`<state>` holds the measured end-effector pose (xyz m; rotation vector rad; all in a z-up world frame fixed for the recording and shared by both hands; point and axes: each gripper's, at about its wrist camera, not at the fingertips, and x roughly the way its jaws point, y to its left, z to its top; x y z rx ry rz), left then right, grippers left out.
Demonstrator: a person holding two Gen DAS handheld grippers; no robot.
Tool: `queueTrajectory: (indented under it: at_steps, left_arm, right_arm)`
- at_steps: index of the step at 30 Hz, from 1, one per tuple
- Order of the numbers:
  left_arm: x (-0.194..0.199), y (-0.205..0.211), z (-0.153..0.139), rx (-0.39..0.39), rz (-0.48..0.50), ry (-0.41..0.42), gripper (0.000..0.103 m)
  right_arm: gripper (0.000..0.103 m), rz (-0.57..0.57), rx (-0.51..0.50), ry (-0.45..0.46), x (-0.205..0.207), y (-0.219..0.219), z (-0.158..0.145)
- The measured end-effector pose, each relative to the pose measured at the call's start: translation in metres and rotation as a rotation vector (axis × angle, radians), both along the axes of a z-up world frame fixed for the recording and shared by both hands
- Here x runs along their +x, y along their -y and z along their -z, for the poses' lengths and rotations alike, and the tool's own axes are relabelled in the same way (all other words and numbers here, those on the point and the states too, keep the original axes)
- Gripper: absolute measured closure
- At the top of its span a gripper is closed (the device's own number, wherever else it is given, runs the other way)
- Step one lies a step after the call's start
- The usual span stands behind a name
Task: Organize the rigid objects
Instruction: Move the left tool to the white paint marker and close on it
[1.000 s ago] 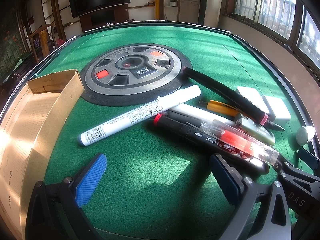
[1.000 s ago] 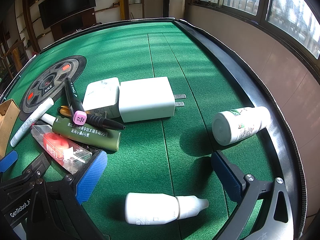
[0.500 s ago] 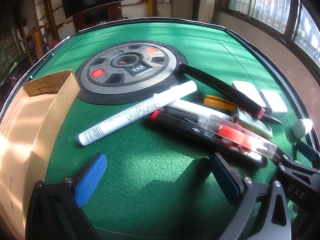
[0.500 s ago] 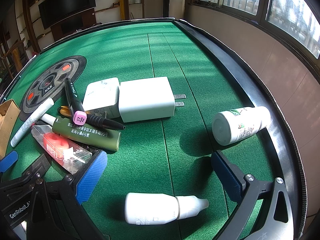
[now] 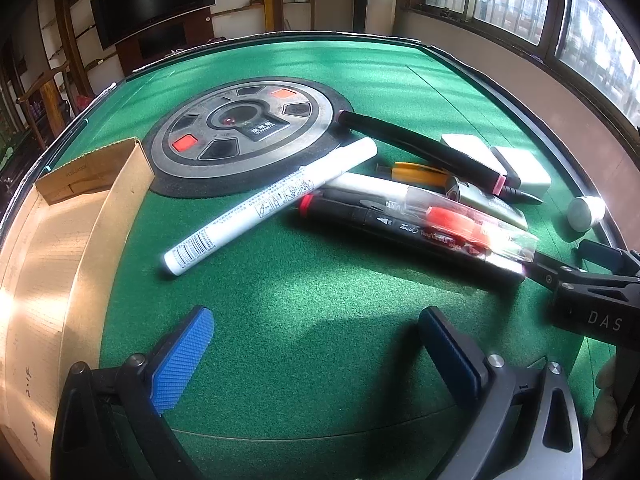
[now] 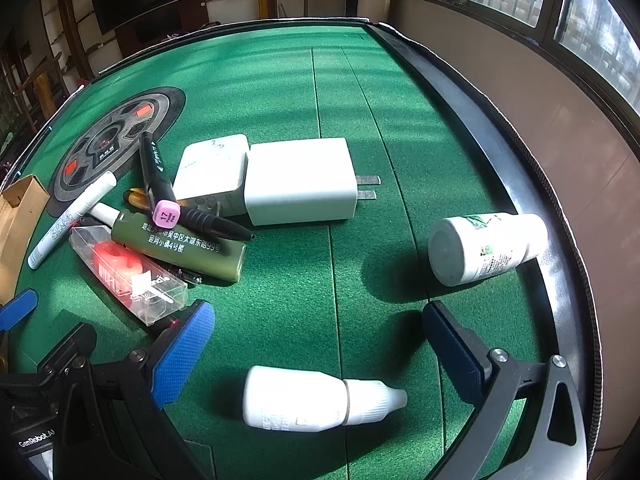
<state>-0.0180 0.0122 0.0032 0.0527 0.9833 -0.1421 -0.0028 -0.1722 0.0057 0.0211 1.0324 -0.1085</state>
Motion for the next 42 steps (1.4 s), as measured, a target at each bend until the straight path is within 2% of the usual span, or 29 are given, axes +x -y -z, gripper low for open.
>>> queueTrajectory:
  at_steps: [3, 5, 7, 10, 13, 16, 18, 20, 22, 24, 26, 29, 31, 34, 36, 38, 42]
  left_arm:
    - [-0.005, -0.008, -0.005, -0.048, 0.009, -0.009, 0.003]
    - [-0.015, -0.019, -0.019, -0.107, -0.006, 0.008, 0.003]
    - [-0.031, -0.028, -0.047, -0.145, -0.005, 0.072, 0.003]
    - [-0.061, -0.043, -0.107, -0.188, 0.018, 0.222, 0.003]
    - [-0.088, -0.062, -0.172, -0.243, 0.056, 0.334, 0.003]
    - [-0.102, -0.079, -0.232, -0.226, 0.103, 0.422, 0.002]
    - [-0.105, -0.09, -0.264, -0.193, 0.105, 0.48, 0.001]
    - [-0.108, -0.101, -0.282, -0.134, 0.076, 0.539, 0.001]
    - [-0.105, -0.106, -0.284, -0.084, 0.059, 0.573, 0.001]
    - [-0.104, -0.111, -0.27, -0.057, 0.061, 0.579, 0.001]
    - [-0.094, -0.111, -0.242, -0.044, 0.063, 0.528, 0.001]
    - [-0.07, -0.11, -0.187, -0.119, 0.101, 0.363, 0.001]
    - [-0.057, -0.102, -0.15, -0.134, 0.1, 0.271, 0.001]
    - [-0.042, -0.088, -0.112, -0.136, 0.12, 0.166, 0.005]
    - [-0.036, -0.077, -0.099, -0.133, 0.139, 0.14, 0.005]
    - [-0.028, -0.066, -0.091, -0.091, 0.144, 0.132, 0.005]
    - [-0.002, -0.048, -0.067, -0.029, 0.17, 0.103, 0.005]
  right_arm:
    - [0.003, 0.027, -0.023, -0.006, -0.013, 0.002, -0.008]
    - [0.003, 0.022, -0.052, 0.052, -0.031, 0.002, -0.03]
    - [0.003, 0.015, -0.097, 0.133, -0.052, 0.003, -0.065]
    - [0.003, 0.005, -0.151, 0.303, -0.086, 0.006, -0.142]
    - [0.003, 0.03, -0.184, 0.495, -0.122, 0.018, -0.239]
    - [0.002, 0.068, -0.231, 0.64, -0.139, 0.03, -0.343]
    - [0.0, 0.089, -0.271, 0.694, -0.142, 0.036, -0.405]
    - [0.0, 0.072, -0.302, 0.729, -0.134, 0.038, -0.454]
    - [0.0, 0.024, -0.297, 0.674, -0.115, 0.039, -0.477]
    - [0.0, -0.016, -0.217, 0.579, -0.091, 0.038, -0.471]
    - [0.0, -0.076, -0.107, 0.51, -0.077, 0.033, -0.437]
    - [0.0, -0.172, -0.013, 0.39, -0.048, 0.008, -0.344]
    - [0.0, -0.206, 0.055, 0.337, -0.033, -0.004, -0.278]
    - [0.004, -0.153, 0.155, 0.299, -0.016, -0.007, -0.195]
    - [0.004, -0.099, 0.158, 0.296, -0.006, -0.005, -0.153]
    - [0.004, -0.04, 0.128, 0.287, 0.002, 0.005, -0.119]
    - [0.004, -0.017, 0.114, 0.305, 0.007, 0.015, -0.082]
